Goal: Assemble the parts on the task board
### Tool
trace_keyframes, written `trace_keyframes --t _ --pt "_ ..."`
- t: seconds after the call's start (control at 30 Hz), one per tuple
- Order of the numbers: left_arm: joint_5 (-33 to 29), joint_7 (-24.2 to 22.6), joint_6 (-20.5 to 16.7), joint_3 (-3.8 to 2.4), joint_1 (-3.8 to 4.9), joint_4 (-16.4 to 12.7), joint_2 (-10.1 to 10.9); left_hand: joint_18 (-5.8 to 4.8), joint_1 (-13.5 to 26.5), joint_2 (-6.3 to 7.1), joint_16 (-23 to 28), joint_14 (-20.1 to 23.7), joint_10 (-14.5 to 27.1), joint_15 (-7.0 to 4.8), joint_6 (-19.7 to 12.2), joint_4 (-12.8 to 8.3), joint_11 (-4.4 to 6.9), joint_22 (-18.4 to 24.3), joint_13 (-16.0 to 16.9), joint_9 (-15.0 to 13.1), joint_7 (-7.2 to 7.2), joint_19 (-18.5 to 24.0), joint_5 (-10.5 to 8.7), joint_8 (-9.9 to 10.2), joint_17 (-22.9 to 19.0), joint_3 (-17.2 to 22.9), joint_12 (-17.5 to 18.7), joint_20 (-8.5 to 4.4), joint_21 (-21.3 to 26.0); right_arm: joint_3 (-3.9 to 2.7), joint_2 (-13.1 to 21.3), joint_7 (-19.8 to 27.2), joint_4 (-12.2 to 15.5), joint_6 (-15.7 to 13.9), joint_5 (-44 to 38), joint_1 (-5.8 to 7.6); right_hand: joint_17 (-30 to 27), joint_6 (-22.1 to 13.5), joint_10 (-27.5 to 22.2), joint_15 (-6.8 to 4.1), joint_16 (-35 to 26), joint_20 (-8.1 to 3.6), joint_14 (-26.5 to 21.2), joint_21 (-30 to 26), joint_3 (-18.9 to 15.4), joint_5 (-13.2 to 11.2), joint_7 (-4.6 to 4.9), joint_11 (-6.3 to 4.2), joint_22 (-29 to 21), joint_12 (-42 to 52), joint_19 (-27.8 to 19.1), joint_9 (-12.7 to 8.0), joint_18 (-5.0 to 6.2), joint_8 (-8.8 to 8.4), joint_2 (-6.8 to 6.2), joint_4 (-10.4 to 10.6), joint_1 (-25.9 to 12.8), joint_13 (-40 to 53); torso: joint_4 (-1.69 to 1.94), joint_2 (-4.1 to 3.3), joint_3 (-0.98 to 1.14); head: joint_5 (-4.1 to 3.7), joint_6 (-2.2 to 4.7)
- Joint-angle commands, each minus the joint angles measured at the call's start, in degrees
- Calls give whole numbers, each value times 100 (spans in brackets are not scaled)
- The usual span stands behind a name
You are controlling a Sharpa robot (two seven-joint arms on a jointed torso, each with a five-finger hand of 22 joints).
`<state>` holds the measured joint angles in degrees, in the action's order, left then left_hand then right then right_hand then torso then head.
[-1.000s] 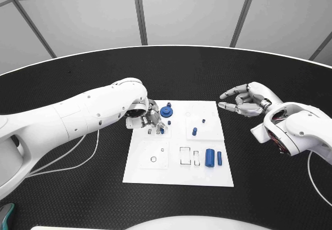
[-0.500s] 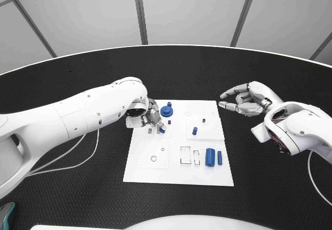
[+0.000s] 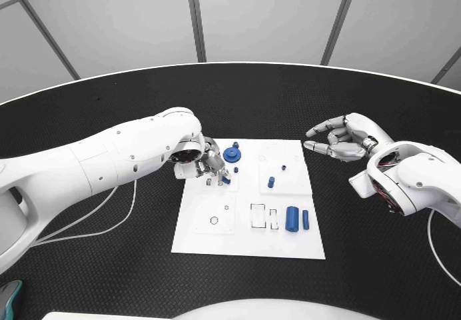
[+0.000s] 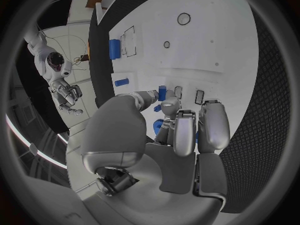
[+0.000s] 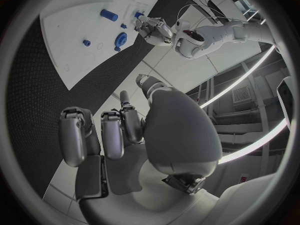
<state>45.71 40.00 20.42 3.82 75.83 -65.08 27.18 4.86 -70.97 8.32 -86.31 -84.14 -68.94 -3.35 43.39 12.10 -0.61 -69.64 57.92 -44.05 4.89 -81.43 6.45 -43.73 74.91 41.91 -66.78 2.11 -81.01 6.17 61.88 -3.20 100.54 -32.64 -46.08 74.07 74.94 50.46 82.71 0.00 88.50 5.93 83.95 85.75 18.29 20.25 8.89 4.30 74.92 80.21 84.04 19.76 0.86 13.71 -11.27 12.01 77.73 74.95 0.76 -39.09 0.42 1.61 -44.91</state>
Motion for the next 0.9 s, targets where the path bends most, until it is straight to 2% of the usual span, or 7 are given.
trace_keyframes --t 0.03,0.1,0.3,0.33,0.5,0.6,0.9 --pt "-83 163 -143 0 0 -80 65 -85 74 -6 -1 -405 -80 9 -13 -674 19 -5 30 -32 -3 -9 65 -41 866 724 -31 33 -28 0 -4 -6 -11 -2 0 0 1088 46 4 -31 -34 -34 504 -28 3 26 10 -31 1121 24 354 -6 46 24 -21 44 20 600 6 -3 -1 0 0" --pt "-131 145 -257 0 0 -147 115 -84 111 2 -3 -407 -106 7 1 -720 21 -3 49 -53 -4 -9 127 -63 871 780 -50 36 -28 0 -7 -8 -16 -3 0 0 1088 46 4 -31 -34 -34 504 -28 3 26 10 -31 1121 24 354 -6 46 24 -21 44 20 600 7 -4 1 6 -2" --pt "-245 89 -638 0 0 -368 283 -78 298 84 -4 -409 -229 -11 68 -889 42 14 154 -143 -24 -3 563 -150 875 947 -152 32 -21 0 0 -12 -19 -8 0 0 1088 46 4 -31 -34 -34 504 -28 3 26 10 -31 1121 24 354 -6 46 24 -21 44 20 600 10 -2 -1 22 -17" --pt "-249 77 -695 1 0 -399 309 -78 299 84 -4 -409 -230 -12 69 -890 42 14 155 -143 -24 -3 566 -150 875 948 -153 32 -21 0 2 -12 -19 -9 0 0 1088 46 4 -31 -34 -34 504 -28 3 26 10 -31 1121 24 354 -6 46 24 -21 44 20 600 14 1 -1 23 -20" --pt "-109 -26 -1035 5 -4 -596 459 -83 416 163 -5 -410 -346 -34 134 -998 67 -16 272 -196 -48 -21 1016 -204 880 998 -258 13 -36 0 11 -11 -16 -15 0 0 1088 46 4 -31 -34 -34 504 -28 3 26 10 -31 1121 24 354 -6 46 24 -21 44 20 600 25 9 -2 20 -40" --pt "67 -80 -1195 8 -14 -729 545 -88 439 186 -6 -411 -385 -41 154 -1026 76 -44 316 -205 -56 -34 1092 -214 883 998 -294 8 -49 0 17 -11 -14 -18 0 0 1088 46 4 -31 -34 -34 504 -28 3 26 10 -31 1121 24 354 -6 46 24 -21 44 20 600 22 7 -6 44 -27" --pt "375 -136 -1349 23 -101 -947 686 -96 471 259 -7 -412 -498 -58 203 -1084 97 -81 442 -218 -79 -54 1113 -233 885 973 -398 3 -66 1 15 -8 -18 -20 0 0 1090 46 6 -32 -33 -35 505 -25 5 48 10 -31 1124 26 356 -9 44 24 -25 49 24 602 12 6 -3 97 -42"
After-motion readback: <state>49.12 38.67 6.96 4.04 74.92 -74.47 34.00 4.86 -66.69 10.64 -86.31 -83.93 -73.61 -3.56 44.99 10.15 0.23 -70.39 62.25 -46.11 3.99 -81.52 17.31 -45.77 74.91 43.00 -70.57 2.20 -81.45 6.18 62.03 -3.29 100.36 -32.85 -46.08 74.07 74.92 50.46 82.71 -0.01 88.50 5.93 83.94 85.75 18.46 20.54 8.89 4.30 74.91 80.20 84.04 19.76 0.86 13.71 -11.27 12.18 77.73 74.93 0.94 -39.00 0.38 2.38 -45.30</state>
